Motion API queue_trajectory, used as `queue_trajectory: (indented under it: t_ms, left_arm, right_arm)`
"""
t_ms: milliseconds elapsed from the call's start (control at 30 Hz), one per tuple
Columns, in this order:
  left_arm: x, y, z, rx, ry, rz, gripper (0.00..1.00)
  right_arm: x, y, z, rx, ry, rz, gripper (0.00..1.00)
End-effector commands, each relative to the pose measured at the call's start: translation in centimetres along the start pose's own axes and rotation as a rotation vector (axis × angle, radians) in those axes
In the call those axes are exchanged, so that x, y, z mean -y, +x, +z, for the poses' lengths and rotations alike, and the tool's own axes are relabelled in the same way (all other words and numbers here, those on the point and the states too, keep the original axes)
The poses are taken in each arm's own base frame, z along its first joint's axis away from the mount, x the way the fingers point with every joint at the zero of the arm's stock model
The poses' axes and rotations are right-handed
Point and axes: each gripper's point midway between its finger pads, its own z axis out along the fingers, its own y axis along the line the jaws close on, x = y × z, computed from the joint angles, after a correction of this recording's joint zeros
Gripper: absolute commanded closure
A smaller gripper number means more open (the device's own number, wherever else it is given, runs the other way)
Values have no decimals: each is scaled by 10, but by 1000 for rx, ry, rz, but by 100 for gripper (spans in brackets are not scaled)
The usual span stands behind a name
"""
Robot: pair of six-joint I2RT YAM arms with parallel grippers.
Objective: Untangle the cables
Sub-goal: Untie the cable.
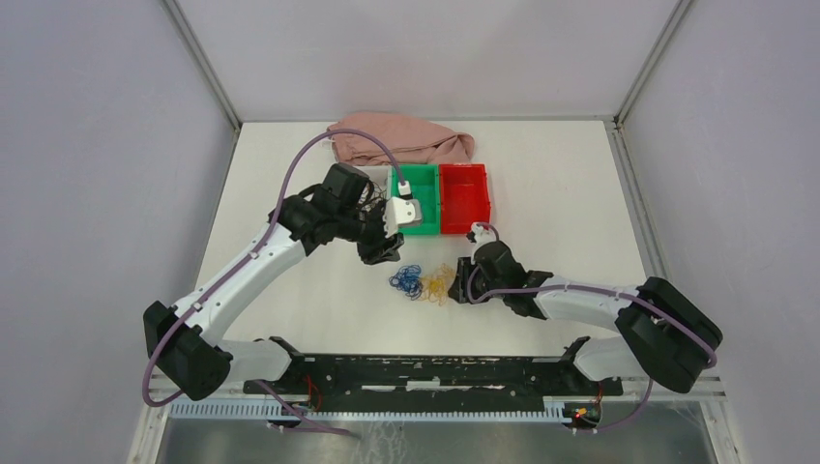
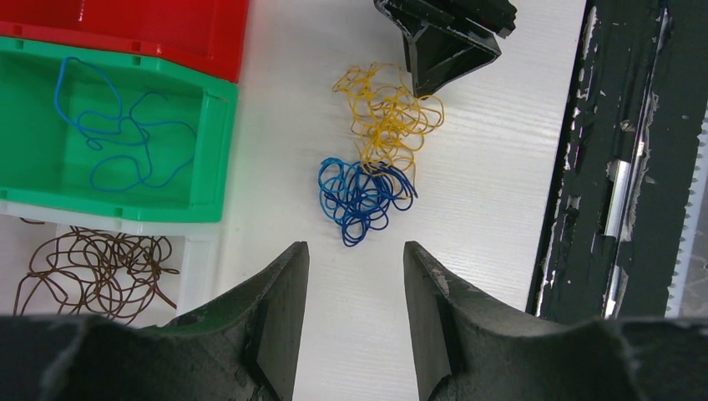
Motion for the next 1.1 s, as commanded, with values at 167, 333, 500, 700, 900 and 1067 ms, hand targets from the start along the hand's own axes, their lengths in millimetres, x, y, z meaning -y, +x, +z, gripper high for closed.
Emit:
queue_trajectory:
  t_ms: [167,333,500,700,900,1067]
  left_arm:
    - [-7,-19,-10,37,-29,66,47]
    - [-7,-19,-10,38,-29,69,47]
    - [-6,-19,-10,38,-27,72,47]
    - [-5,-17,-11,29,-27,74,46]
    - [-5,-16,-12,28,-27,82,46]
    - [-4,-16,-13,28,-29,85,46]
  right_arm:
    - [-37,-29,1,89,-93,-21,65]
    - [-42,-44,-14,133,-90,-36,62]
    - [-49,-51,-21,150,-103,-40,61]
    - [-52,-51,-16,130,-98,-43,53]
    - [-55,-48,-9,115,-86,-33,55]
    - [-48,-51,-4,129,-28,-28,71]
